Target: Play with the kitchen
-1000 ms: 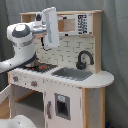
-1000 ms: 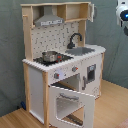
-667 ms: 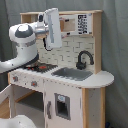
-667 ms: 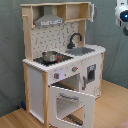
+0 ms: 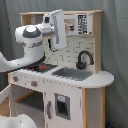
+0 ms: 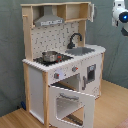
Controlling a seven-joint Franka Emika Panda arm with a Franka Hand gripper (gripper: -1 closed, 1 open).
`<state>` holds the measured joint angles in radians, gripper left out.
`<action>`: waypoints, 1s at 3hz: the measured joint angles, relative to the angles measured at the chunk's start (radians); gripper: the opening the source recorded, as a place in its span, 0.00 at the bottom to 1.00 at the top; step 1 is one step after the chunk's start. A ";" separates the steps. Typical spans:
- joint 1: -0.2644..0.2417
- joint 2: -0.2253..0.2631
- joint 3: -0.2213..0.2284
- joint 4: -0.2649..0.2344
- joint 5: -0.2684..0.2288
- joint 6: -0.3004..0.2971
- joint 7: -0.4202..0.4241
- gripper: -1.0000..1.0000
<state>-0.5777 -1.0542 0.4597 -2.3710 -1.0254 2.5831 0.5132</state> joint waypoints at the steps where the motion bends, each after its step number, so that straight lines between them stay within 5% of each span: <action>1: -0.025 0.034 0.017 0.002 0.000 0.087 0.030 0.00; 2: -0.032 0.082 0.058 0.030 0.001 0.154 0.058 0.00; 3: -0.038 0.141 0.112 0.096 0.001 0.153 0.077 0.00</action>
<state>-0.6158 -0.9133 0.5719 -2.2755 -1.0247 2.7365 0.5897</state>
